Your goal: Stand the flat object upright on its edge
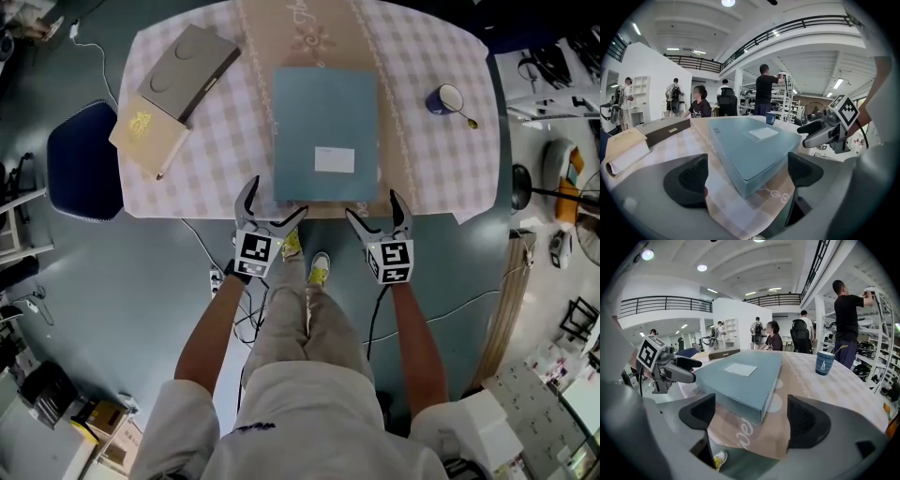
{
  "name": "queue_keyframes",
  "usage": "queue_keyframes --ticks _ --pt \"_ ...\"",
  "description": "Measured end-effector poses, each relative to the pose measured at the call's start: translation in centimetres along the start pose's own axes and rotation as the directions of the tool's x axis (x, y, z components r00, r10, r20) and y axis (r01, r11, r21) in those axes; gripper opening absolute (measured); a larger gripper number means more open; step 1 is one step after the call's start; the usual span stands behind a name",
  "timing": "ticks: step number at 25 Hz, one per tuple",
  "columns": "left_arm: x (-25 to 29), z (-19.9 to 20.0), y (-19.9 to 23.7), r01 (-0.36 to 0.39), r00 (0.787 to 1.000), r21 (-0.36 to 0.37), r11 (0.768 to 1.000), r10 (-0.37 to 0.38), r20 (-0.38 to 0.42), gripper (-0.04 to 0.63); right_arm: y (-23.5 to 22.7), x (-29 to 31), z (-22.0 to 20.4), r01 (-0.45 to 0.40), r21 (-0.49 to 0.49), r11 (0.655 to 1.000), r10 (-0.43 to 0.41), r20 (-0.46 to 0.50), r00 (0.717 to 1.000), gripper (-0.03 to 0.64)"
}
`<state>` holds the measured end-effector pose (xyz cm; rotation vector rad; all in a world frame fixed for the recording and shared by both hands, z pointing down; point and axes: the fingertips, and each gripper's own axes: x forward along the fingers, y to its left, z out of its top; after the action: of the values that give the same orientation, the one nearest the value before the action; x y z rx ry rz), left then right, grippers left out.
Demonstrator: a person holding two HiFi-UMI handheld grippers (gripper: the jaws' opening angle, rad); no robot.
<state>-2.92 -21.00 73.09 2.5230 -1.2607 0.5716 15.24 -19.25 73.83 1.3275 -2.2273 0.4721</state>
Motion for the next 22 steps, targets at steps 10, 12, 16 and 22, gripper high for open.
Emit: queue_keyframes --ticks 10,12,16,22 --pt "1.5 -1.3 -0.2 0.023 0.999 0.004 1.000 -0.023 -0.033 0.501 0.4 1.5 -0.7 -0.040 -0.005 0.999 0.040 -0.017 0.999 0.423" --pt "1.7 -1.5 -0.3 0.031 0.999 0.004 1.000 -0.031 -0.039 0.486 0.5 1.7 -0.7 -0.048 -0.008 0.999 0.048 -0.020 0.999 0.401" --pt "1.8 -1.5 -0.8 0.050 0.998 0.017 0.999 -0.049 -0.044 0.454 0.8 2.0 -1.0 -0.069 -0.011 0.998 0.069 -0.036 0.997 0.341" --pt "1.8 -1.5 -1.1 0.053 0.998 0.021 0.998 -0.053 -0.043 0.420 0.9 2.1 -1.0 -0.072 -0.006 0.997 0.071 -0.038 0.997 0.333"
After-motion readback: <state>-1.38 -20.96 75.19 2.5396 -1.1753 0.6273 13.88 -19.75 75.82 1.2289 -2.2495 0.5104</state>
